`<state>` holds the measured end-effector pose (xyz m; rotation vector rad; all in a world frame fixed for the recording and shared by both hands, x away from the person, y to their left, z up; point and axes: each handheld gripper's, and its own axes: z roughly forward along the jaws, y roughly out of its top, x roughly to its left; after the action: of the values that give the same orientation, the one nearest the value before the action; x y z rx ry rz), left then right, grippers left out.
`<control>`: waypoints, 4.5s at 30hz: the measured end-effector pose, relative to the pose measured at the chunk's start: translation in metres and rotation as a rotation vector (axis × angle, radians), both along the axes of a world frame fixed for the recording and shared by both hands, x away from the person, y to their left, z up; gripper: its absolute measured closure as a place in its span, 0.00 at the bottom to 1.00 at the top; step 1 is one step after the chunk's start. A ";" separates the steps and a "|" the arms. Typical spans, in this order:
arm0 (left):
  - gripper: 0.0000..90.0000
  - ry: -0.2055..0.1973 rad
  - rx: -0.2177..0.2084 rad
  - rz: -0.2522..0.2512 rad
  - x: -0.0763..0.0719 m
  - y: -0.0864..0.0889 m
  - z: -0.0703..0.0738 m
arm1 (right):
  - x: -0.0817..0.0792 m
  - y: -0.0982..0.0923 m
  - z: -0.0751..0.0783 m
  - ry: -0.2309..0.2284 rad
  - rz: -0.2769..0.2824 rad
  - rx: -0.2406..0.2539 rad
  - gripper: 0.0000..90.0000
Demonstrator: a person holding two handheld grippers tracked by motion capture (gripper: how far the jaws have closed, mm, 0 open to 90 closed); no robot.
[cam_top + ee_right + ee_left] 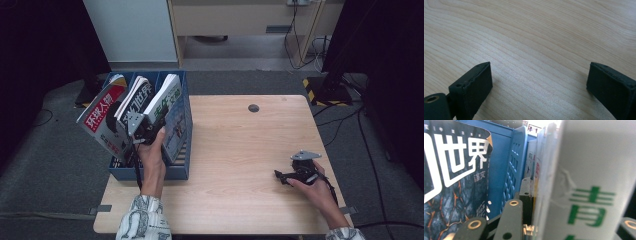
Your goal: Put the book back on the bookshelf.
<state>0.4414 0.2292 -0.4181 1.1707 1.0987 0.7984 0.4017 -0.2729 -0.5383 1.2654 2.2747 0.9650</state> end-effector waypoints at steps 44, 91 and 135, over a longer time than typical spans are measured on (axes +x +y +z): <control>0.71 0.088 0.026 0.038 -0.013 0.003 -0.002 | 0.000 0.000 0.000 -0.002 -0.002 0.000 0.07; 0.39 0.222 0.123 -0.010 -0.068 0.020 -0.010 | 0.001 0.001 0.000 -0.002 -0.003 -0.003 0.06; 0.26 0.252 0.168 -0.053 -0.093 0.016 -0.007 | 0.001 0.001 0.000 0.004 -0.001 -0.002 0.06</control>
<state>0.3485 0.2447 -0.4247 1.4670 1.2175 0.7261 0.4025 -0.2723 -0.5383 1.2684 2.2770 0.9608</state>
